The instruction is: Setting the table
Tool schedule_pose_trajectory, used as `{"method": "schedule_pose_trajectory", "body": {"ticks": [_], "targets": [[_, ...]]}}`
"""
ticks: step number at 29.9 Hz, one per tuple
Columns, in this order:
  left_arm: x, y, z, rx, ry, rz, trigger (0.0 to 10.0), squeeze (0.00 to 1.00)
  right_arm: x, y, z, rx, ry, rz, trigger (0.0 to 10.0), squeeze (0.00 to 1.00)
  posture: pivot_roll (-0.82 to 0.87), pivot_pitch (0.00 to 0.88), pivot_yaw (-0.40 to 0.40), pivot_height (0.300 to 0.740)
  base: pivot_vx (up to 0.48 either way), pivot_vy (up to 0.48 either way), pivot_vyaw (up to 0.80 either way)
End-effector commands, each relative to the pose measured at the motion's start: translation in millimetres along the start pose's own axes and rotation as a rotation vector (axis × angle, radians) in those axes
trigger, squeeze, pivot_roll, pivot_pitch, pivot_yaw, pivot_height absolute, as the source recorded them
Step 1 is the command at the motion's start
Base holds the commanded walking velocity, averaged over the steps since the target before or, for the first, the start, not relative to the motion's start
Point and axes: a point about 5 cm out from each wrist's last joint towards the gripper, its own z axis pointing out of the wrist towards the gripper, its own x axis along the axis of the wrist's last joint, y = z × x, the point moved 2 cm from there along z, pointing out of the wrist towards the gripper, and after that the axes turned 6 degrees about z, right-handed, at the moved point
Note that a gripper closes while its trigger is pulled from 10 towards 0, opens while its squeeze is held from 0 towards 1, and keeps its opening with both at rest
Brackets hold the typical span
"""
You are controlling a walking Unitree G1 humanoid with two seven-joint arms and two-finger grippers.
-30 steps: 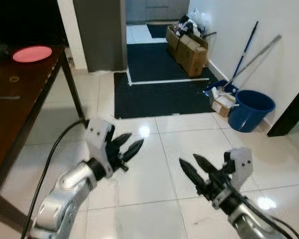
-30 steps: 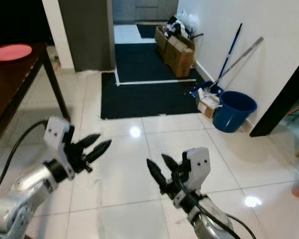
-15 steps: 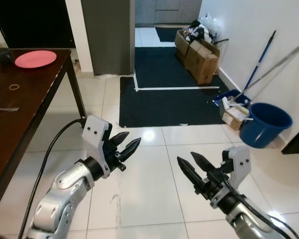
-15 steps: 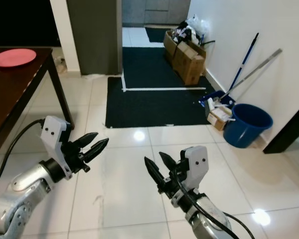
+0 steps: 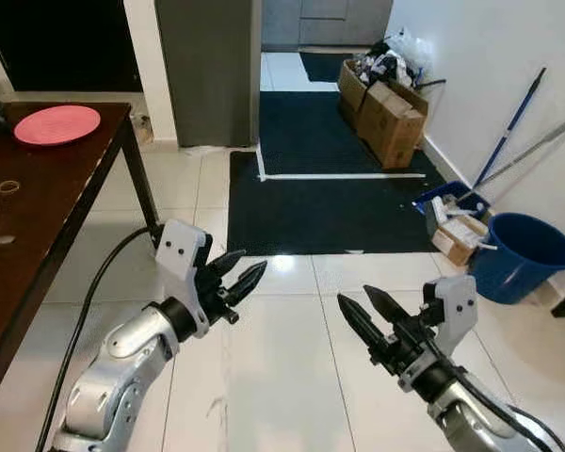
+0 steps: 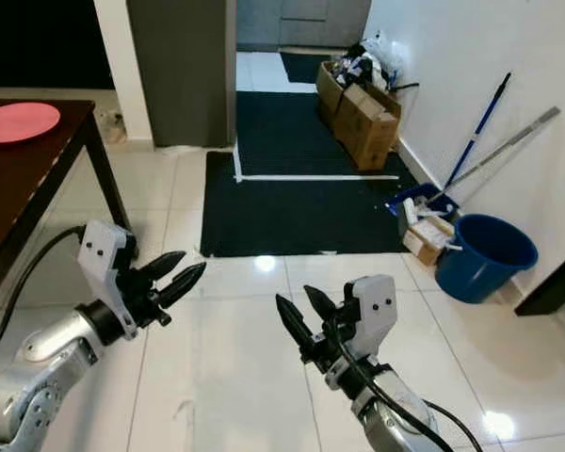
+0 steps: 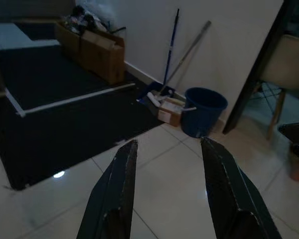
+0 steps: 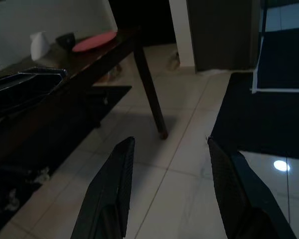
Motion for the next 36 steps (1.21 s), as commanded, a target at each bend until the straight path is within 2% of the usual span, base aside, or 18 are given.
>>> {"method": "schedule_pose_trajectory", "body": {"ticks": [1,33,36], "targets": [[-3.1,0.8,-0.3,-0.010,-0.015,0.000,10.0,0.00,-1.0,1.8,-2.4,-0.014,0.001,0.005,10.0,0.00,0.04,0.109,0.061,0.740,0.480,0.000,0.00],[-3.8,-0.4,0.5,-0.006,-0.019,0.002,10.0,0.00,-2.1,4.2,-3.1,-0.037,0.002,-0.008,10.0,0.00,0.04,0.116,0.065,0.740,0.480,0.000,0.00],[-5.2,-0.8,1.4,0.003,-0.034,-0.003,10.0,0.00,-2.0,4.2,-2.9,-0.034,0.001,-0.009,10.0,0.00,0.04,0.116,0.064,0.740,0.416,0.000,0.66]]}}
